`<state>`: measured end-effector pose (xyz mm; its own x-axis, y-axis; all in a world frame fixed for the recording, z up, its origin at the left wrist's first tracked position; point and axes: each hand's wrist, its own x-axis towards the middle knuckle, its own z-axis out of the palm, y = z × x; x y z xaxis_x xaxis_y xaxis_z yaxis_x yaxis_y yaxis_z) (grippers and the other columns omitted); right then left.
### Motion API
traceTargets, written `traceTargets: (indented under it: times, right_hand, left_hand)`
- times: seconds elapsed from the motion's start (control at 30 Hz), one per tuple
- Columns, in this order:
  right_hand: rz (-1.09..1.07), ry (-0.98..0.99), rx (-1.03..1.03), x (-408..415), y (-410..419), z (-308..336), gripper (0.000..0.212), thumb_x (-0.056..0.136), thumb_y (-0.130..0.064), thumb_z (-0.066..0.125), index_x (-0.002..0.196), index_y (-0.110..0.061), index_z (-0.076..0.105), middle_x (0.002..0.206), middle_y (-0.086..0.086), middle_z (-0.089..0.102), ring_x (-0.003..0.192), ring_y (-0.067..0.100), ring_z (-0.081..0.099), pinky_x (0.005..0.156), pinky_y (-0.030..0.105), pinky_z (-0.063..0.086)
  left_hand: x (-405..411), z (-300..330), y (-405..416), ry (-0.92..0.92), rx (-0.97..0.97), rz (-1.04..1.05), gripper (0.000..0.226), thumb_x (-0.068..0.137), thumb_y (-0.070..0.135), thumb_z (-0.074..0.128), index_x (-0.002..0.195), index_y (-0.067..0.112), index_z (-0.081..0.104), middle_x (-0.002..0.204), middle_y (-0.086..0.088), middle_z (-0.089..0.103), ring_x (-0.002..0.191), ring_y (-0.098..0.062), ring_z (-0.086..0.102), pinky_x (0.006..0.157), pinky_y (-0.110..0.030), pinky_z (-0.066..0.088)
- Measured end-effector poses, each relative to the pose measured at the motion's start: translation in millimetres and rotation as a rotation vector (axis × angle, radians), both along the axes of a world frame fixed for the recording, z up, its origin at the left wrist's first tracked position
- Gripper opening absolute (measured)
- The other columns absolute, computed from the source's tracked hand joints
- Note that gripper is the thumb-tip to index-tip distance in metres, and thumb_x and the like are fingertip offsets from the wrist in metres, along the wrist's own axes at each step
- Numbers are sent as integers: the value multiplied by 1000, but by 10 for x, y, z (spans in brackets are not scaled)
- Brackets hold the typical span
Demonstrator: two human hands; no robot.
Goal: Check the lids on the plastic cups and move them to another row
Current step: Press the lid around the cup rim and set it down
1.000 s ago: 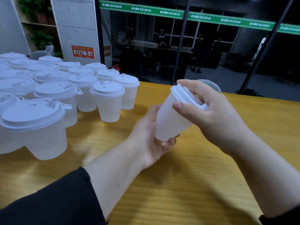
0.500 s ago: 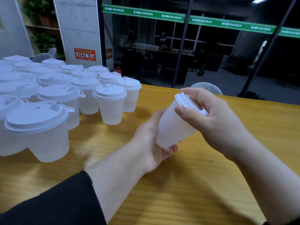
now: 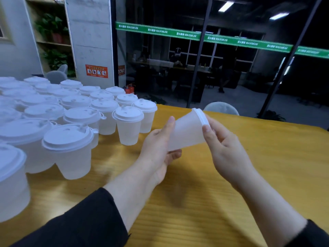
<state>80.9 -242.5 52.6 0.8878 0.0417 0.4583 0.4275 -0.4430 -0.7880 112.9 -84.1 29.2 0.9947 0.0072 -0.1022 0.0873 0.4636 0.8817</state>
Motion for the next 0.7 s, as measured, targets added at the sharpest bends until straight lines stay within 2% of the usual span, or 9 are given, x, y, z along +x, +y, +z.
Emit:
traceTargets:
  times: [0.07, 0.13, 0.23, 0.33, 0.4, 0.47, 0.57, 0.7]
  right_hand:
    - [13, 0, 11, -121, 7, 82, 37, 107, -31, 49, 143, -36, 56, 126, -30, 65, 116, -20, 54, 88, 0, 40]
    - [23, 26, 73, -268, 21, 192, 34, 107, -30, 50, 138, -38, 59, 119, -32, 68, 112, -18, 58, 92, 7, 45]
    - [55, 125, 367, -531, 94, 359, 29, 107, -40, 46, 128, -35, 67, 119, -23, 72, 115, -2, 65, 105, 37, 51]
    - [161, 365, 798, -731, 184, 432, 43, 106, -50, 43, 125, -22, 70, 122, -2, 75, 116, 21, 69, 105, 52, 52]
    - [287, 511, 1021, -869, 257, 443, 53, 104, -56, 43, 130, -16, 67, 126, 9, 73, 117, 32, 69, 104, 55, 51]
    - [422, 569, 1157, -1011, 322, 416, 55, 107, -53, 38, 137, -13, 60, 128, 16, 71, 119, 38, 68, 107, 55, 48]
    - [495, 581, 1243, -1211, 376, 383, 51, 109, -47, 34, 141, -13, 56, 131, 18, 69, 124, 39, 65, 110, 53, 46]
    - [454, 596, 1245, -1408, 369, 344, 49, 110, -45, 33, 140, -14, 56, 131, 18, 69, 124, 38, 64, 112, 53, 44]
  left_hand:
    - [-72, 140, 46, -54, 101, 80, 51, 88, 60, 72, 111, 14, 67, 93, -4, 68, 70, -20, 59, 55, -28, 49]
    - [-161, 355, 107, -133, 261, 163, 50, 89, 63, 69, 106, 16, 67, 88, -2, 65, 70, -20, 56, 59, -32, 46]
    - [-304, 905, 233, -366, 578, 257, 41, 93, 58, 63, 89, 18, 62, 73, 5, 56, 69, -20, 51, 61, -33, 40]
    - [-506, 1566, 272, -629, 1064, 144, 33, 95, 56, 62, 89, 24, 66, 78, 9, 60, 72, -14, 57, 61, -32, 46]
    - [-692, 1920, 208, -734, 1406, 2, 32, 94, 60, 61, 93, 28, 66, 84, 9, 61, 74, -10, 59, 60, -30, 46]
    - [-875, 2133, 99, -810, 1682, -99, 34, 95, 62, 58, 98, 29, 65, 88, 13, 59, 78, -4, 56, 59, -29, 40]
    - [-1075, 2249, -16, -881, 1862, -180, 35, 96, 63, 56, 102, 29, 65, 89, 16, 56, 80, 1, 52, 60, -26, 36]
    - [-1221, 2238, -49, -913, 1910, -205, 36, 96, 62, 57, 101, 27, 66, 88, 16, 58, 78, 1, 52, 60, -26, 37]
